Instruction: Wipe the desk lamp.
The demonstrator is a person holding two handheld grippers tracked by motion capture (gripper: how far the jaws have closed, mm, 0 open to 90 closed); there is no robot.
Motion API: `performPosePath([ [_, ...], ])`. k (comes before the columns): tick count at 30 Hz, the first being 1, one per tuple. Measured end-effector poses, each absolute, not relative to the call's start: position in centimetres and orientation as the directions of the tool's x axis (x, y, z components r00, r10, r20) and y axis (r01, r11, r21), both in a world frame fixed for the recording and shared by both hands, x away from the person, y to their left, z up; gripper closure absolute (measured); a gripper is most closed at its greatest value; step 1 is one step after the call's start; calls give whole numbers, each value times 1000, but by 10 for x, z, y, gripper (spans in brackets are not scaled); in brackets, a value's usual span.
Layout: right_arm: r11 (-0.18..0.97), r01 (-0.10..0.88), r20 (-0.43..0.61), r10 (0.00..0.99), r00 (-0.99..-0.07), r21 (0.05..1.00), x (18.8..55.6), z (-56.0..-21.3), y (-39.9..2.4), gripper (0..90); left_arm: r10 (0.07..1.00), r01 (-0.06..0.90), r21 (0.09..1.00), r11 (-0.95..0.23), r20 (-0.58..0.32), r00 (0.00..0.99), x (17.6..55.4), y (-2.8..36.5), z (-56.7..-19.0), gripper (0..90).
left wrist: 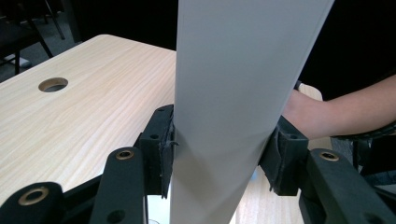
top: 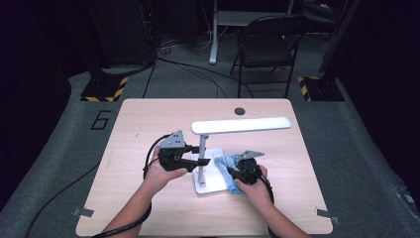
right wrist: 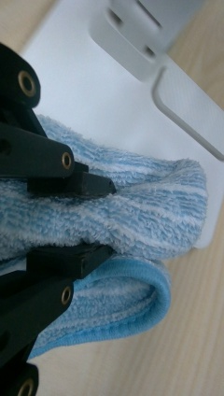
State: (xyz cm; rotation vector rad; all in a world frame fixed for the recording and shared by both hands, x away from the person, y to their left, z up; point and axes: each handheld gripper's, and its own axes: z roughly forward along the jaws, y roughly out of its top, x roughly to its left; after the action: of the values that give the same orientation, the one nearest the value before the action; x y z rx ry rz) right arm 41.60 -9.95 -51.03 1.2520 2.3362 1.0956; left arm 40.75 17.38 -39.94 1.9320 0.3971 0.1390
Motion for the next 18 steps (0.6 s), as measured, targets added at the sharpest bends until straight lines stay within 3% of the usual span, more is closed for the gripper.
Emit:
performPosePath([
  [10,361,603,171,744,-646,712,385,-508,-117,688,339,218,915,-339,-98,936,408,174,-399,509],
  [18,312,611,183,770,-612,728,382,-508,-123,674,354,214,917,-337,-88,931,413,169,-398,509],
])
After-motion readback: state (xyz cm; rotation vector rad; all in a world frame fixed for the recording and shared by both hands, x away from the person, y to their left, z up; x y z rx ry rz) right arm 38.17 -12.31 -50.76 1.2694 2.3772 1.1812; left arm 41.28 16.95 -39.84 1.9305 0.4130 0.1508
